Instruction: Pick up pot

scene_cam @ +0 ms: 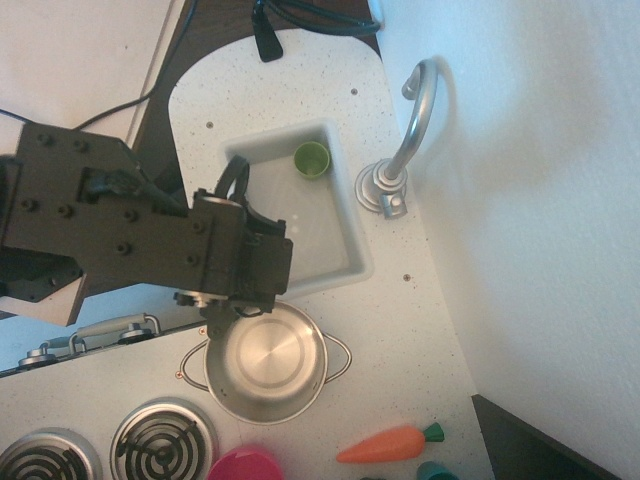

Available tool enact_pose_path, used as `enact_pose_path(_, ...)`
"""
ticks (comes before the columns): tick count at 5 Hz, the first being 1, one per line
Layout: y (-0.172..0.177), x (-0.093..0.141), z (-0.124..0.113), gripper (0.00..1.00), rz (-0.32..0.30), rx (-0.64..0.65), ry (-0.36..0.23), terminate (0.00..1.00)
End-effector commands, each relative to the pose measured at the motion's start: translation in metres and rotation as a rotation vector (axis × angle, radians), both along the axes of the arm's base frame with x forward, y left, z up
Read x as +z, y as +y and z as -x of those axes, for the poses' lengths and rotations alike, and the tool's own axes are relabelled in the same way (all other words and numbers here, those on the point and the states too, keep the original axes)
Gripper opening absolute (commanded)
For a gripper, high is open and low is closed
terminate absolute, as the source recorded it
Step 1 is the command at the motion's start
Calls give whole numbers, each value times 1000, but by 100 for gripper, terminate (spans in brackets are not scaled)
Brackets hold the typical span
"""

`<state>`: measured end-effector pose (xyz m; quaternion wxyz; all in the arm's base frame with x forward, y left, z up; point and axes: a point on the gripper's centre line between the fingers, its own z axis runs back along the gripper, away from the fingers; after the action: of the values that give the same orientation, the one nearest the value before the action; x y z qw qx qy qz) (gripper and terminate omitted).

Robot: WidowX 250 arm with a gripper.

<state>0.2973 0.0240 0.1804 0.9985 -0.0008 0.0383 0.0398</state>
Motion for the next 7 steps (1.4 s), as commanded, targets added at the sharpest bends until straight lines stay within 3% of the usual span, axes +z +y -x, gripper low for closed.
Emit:
enact_pose_path(1,0,0,0,100,0,0,0,0)
enact_pose_path(2,-32,-17,-16,100,55,-88,44,0)
enact_pose_path(3,-41,-30,-19,100,61,-118,55,0)
enact_pose_path(5,-26,-45,-36,100,144,3,18,0)
enact_pose_path(6,-25,-59,-61,100,159,76,-16,0)
enact_pose_path(7,-54,-83,-64,100,190,22,48,0)
